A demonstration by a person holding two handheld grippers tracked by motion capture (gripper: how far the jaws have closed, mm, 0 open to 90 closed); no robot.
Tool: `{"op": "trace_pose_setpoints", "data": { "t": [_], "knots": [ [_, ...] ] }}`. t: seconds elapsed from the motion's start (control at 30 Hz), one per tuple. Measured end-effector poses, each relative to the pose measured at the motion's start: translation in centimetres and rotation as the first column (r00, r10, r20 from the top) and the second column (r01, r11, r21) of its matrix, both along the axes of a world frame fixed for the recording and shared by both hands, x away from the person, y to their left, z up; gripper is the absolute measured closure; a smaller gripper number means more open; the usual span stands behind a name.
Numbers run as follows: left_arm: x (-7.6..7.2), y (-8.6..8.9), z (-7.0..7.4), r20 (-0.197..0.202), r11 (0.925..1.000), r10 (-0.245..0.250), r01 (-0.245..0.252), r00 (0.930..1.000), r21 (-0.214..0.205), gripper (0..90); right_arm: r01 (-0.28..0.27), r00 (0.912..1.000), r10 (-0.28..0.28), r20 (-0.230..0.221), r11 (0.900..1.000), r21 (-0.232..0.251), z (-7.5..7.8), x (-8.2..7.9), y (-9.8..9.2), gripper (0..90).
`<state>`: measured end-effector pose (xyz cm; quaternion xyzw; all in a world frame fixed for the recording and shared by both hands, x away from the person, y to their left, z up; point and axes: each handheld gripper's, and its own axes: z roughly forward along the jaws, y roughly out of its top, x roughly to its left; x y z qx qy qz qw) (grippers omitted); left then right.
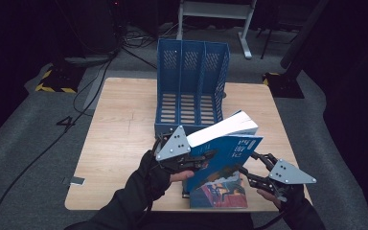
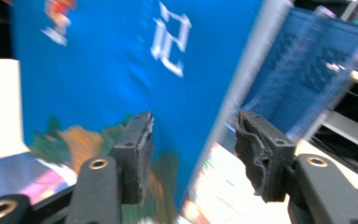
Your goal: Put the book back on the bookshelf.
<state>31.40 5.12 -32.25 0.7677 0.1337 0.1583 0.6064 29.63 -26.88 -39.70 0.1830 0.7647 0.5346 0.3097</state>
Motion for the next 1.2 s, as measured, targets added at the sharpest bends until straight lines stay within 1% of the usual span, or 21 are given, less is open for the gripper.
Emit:
{"op": "trace_pose_setpoints", "data": {
  "t": [0.03, 0.1, 0.13, 0.17, 0.2, 0.3, 0.37, 0.43, 0.57, 0.63, 0.67, 0.77, 0.83, 0.87, 0.93, 0.97, 1.0, 1.03, 1.07, 1.1, 1.2],
  "knots": [
    [0.1, 0.0, 0.1, -0.004, 1.0000, -0.007, 0.007, 1.0000, 0.001, 55.5, 0.012, 0.9997, -0.012, -0.019, 0.9999, 0.002, -0.3, 0.4, -0.4, 45.0],
    [0.1, 0.0, 0.1, 0.000, 0.9999, -0.010, 0.010, 0.9999, 0.007, 55.8, 0.024, 0.9993, -0.024, -0.027, 0.9997, 0.000, -0.5, 0.5, -0.6, 44.4],
    [0.0, -0.1, 0.2, -0.001, 0.9999, -0.006, 0.006, 1.0000, 0.012, 56.1, 0.032, 0.9986, -0.032, -0.043, 0.9995, -0.001, -0.7, 0.7, -0.8, 43.5],
    [0.0, -0.3, 0.3, 0.007, 0.9998, 0.001, -0.001, 1.0000, 0.022, 55.9, 0.035, 0.9982, -0.035, -0.049, 0.9994, -0.002, -0.8, 0.8, -0.8, 43.1],
    [0.0, -0.3, 0.3, 0.007, 0.9998, 0.001, -0.001, 1.0000, 0.022, 55.5, 0.035, 0.9982, -0.035, -0.049, 0.9994, -0.002, -0.8, 0.8, -0.8, 43.1],
    [0.0, -0.5, 0.3, 0.016, 0.9992, 0.026, -0.027, 0.9995, 0.029, 53.4, 0.042, 0.9970, -0.042, -0.065, 0.9991, -0.013, -1.2, 1.0, -0.9, 42.4],
    [0.2, -0.8, 0.2, 0.007, 0.9986, 0.041, -0.041, 0.9991, 0.033, 50.8, 0.059, 0.9952, -0.061, -0.076, 0.9978, -0.029, -1.6, 1.0, -1.2, 41.7],
    [0.4, -0.8, 0.3, 0.000, 0.9985, 0.041, -0.041, 0.9992, 0.037, 50.4, 0.064, 0.9947, -0.066, -0.079, 0.9975, -0.029, -1.7, 1.0, -1.3, 41.7],
    [0.7, -1.1, 0.5, -0.023, 0.9969, 0.066, -0.065, 0.9975, 0.044, 49.4, 0.086, 0.9898, -0.086, -0.113, 0.9963, -0.007, -2.1, 1.3, -2.3, 41.5],
    [0.8, -1.1, 0.5, -0.044, 0.9965, 0.078, -0.076, 0.9960, 0.035, 50.3, 0.093, 0.9862, -0.090, -0.139, 0.9955, 0.016, -2.2, 1.5, -2.7, 41.5],
    [1.0, -1.0, 0.5, -0.059, 0.9972, 0.071, -0.070, 0.9957, 0.026, 52.9, 0.097, 0.9849, -0.092, -0.147, 0.9949, 0.026, -2.2, 1.6, -2.9, 41.5],
    [1.0, -1.0, 0.6, -0.059, 0.9979, 0.061, -0.060, 0.9964, 0.027, 55.7, 0.106, 0.9812, -0.098, -0.166, 0.9936, 0.038, -2.4, 1.9, -3.2, 41.5],
    [1.3, -1.0, 0.7, -0.071, 0.9987, 0.047, -0.046, 0.9964, 0.021, 56.8, 0.106, 0.9802, -0.098, -0.172, 0.9937, 0.036, -2.5, 2.0, -3.2, 41.5],
    [1.5, -1.1, 0.8, -0.083, 0.9992, 0.038, -0.036, 0.9959, 0.017, 58.3, 0.107, 0.9772, -0.099, -0.188, 0.9938, 0.031, -2.7, 2.2, -3.3, 41.3],
    [1.8, -1.2, 0.9, -0.085, 0.9991, 0.043, -0.042, 0.9954, 0.011, 59.0, 0.108, 0.9734, -0.099, -0.206, 0.9936, 0.033, -2.8, 2.4, -3.4, 40.6],
    [1.8, -1.2, 0.9, -0.085, 0.9991, 0.043, -0.042, 0.9954, 0.011, 59.4, 0.108, 0.9734, -0.099, -0.206, 0.9936, 0.033, -2.8, 2.4, -3.4, 40.6],
    [1.9, -1.4, 1.0, -0.089, 0.9990, 0.043, -0.041, 0.9951, 0.014, 59.4, 0.107, 0.9711, -0.097, -0.218, 0.9936, 0.036, -2.8, 2.5, -3.5, 39.4],
    [2.1, -1.5, 1.1, -0.089, 0.9988, 0.046, -0.044, 0.9949, 0.020, 59.6, 0.119, 0.9690, -0.109, -0.222, 0.9922, 0.034, -2.9, 2.6, -3.5, 35.0],
    [2.2, -1.7, 1.1, -0.090, 0.9985, 0.053, -0.051, 0.9946, 0.021, 59.8, 0.132, 0.9662, -0.121, -0.227, 0.9908, 0.030, -3.0, 2.7, -3.6, 34.0],
    [2.3, -1.9, 1.2, -0.083, 0.9983, 0.051, -0.049, 0.9952, 0.033, 59.9, 0.140, 0.9619, -0.130, -0.240, 0.9898, 0.025, -3.1, 2.9, -3.7, 32.9],
    [2.4, -2.2, 1.5, -0.072, 0.9980, 0.045, -0.042, 0.9964, 0.047, 60.1, 0.163, 0.9524, -0.155, -0.262, 0.9866, 0.009, -3.6, 3.4, -4.3, 32.4]
  ]
}}
